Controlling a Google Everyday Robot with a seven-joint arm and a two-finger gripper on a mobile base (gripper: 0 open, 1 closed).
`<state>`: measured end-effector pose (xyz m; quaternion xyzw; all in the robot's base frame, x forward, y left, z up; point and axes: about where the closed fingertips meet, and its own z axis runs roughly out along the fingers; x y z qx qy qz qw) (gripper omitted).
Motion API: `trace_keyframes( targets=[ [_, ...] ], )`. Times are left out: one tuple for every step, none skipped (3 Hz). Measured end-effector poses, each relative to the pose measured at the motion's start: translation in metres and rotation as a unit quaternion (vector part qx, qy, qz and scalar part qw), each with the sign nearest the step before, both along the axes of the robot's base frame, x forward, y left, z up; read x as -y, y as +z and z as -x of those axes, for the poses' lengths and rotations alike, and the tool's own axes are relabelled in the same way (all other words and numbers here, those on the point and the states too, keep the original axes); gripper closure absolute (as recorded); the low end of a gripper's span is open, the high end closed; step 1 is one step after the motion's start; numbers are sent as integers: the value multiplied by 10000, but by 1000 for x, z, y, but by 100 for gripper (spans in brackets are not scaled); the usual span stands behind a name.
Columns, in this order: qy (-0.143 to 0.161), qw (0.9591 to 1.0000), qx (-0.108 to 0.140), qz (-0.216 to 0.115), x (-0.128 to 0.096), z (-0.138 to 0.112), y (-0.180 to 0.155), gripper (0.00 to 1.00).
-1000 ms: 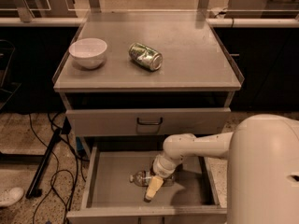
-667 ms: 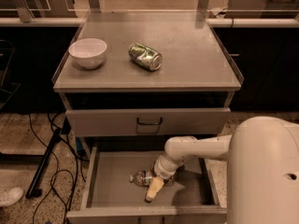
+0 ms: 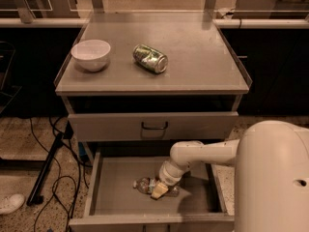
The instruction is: Pick water bottle from middle drawer and place on counter
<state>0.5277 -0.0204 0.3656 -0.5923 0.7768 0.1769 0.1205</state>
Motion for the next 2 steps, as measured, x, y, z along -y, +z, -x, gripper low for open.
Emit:
trace_keyframes(
  targets=[
    [0,10000,0,0,0,0,0,65],
    [0,10000,0,0,0,0,0,88]
  ],
)
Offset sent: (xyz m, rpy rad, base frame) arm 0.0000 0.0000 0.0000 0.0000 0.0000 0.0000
